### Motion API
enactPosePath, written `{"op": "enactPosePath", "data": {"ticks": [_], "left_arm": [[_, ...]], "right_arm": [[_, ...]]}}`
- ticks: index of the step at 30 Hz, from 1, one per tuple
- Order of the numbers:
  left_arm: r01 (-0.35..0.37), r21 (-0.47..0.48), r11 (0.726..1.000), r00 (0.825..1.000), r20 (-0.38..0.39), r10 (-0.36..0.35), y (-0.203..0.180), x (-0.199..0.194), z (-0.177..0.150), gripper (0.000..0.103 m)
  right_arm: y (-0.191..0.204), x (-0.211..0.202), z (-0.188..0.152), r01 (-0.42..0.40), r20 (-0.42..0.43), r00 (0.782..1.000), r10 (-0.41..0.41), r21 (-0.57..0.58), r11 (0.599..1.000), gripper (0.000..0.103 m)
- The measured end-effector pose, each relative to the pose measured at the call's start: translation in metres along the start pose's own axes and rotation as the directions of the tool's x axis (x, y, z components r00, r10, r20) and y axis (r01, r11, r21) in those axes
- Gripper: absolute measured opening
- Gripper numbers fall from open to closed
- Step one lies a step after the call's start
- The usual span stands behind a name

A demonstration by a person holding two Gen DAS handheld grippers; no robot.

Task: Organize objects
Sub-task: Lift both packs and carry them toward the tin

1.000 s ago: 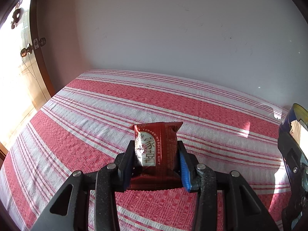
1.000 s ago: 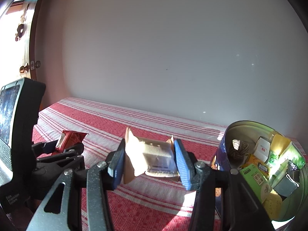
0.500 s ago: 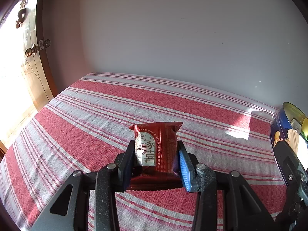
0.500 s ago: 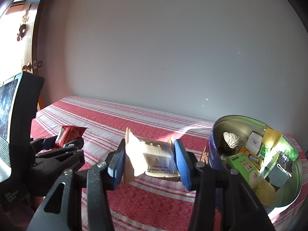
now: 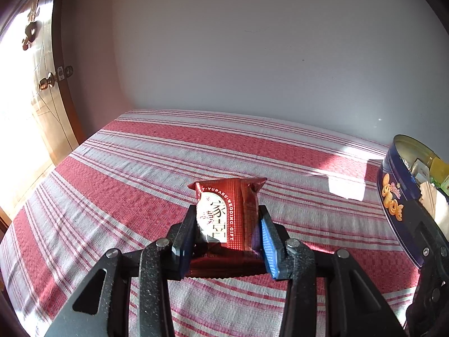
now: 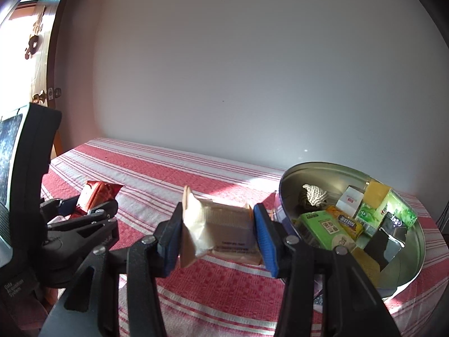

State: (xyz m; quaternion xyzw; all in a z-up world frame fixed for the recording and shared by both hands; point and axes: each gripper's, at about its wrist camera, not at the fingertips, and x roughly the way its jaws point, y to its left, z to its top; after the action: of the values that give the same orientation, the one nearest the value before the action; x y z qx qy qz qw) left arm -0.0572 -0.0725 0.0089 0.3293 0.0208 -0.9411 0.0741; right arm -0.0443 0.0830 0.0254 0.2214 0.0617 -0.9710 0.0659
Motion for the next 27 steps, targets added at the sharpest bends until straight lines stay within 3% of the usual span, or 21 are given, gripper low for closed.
{"op": "enactPosePath", "data": {"ticks": [12,27], "left_arm": [[0.02,0.015,1.0,1.0,0.017,-0.02,-0.025,-0.018,-0.011,0.044],[0.084,0.067,0.994,0.992,0.09,-0.09,-0.069,-0.047,-0.006,0.044]], "right_arm": [[-0.019,-0.028,-0.007,0.024,0.052,0.998,-0.024,-0.003,1.0,0.048],[-0.061,-0.068,-0.009,0.141,0.178,0.974,-0.14,0.008,0.99,0.048]]}}
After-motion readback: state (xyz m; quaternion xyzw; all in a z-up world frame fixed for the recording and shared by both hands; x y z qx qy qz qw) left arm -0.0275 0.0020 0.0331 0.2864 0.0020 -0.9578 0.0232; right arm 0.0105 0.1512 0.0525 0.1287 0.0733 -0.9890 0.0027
